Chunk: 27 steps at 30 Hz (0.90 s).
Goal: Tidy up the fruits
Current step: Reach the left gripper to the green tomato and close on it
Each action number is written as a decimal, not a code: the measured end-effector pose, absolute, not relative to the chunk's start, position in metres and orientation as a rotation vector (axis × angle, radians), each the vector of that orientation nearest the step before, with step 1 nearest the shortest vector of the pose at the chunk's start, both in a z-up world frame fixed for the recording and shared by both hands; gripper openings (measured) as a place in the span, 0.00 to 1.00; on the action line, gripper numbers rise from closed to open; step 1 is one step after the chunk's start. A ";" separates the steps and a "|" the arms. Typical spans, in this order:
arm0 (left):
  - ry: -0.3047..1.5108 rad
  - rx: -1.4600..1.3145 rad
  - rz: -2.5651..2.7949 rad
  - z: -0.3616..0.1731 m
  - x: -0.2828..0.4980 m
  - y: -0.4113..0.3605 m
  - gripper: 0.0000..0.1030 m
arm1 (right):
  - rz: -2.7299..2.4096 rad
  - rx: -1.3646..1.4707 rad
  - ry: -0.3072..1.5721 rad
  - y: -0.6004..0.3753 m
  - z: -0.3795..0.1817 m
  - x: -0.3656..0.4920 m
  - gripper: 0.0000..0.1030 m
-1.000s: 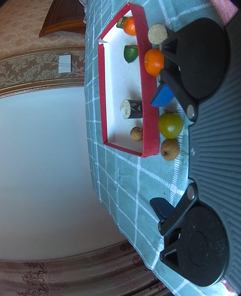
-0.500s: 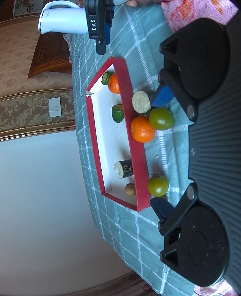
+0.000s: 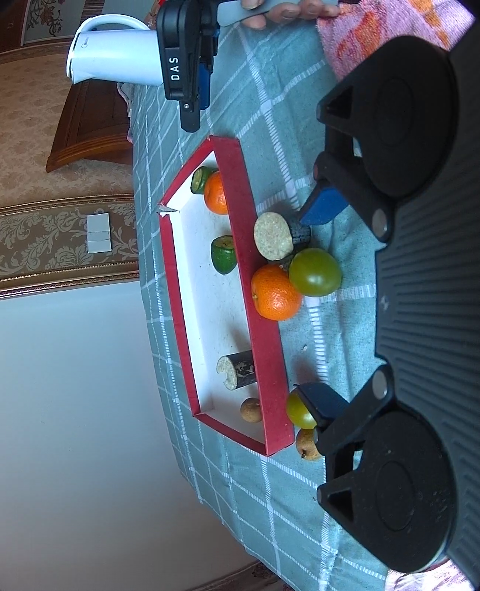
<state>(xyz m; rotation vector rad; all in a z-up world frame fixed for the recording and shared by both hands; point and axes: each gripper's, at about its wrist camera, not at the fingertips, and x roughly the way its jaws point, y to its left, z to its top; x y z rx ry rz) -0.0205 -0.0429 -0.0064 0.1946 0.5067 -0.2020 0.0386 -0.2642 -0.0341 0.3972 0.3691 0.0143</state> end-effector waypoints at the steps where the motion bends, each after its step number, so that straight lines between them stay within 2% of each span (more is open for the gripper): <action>1: 0.514 0.190 -0.206 -0.007 -0.019 -0.043 0.81 | 0.014 0.397 0.369 -0.265 -0.034 0.039 0.34; 3: 0.534 0.182 -0.213 -0.010 -0.015 -0.043 0.70 | 0.014 0.398 0.369 -0.265 -0.034 0.039 0.34; 4: 0.542 0.180 -0.217 -0.011 -0.014 -0.044 0.68 | 0.013 0.399 0.370 -0.264 -0.035 0.039 0.34; 16: 0.569 0.183 -0.213 -0.018 -0.001 -0.052 0.65 | 0.016 0.400 0.376 -0.265 -0.037 0.039 0.35; 22: 0.593 0.168 -0.239 -0.020 0.003 -0.055 0.43 | 0.016 0.400 0.377 -0.265 -0.036 0.039 0.35; 24: 0.595 0.169 -0.247 -0.020 0.003 -0.057 0.32 | 0.016 0.400 0.377 -0.265 -0.036 0.039 0.35; 27: 0.598 0.165 -0.245 -0.019 0.003 -0.059 0.29 | 0.015 0.401 0.376 -0.265 -0.036 0.039 0.35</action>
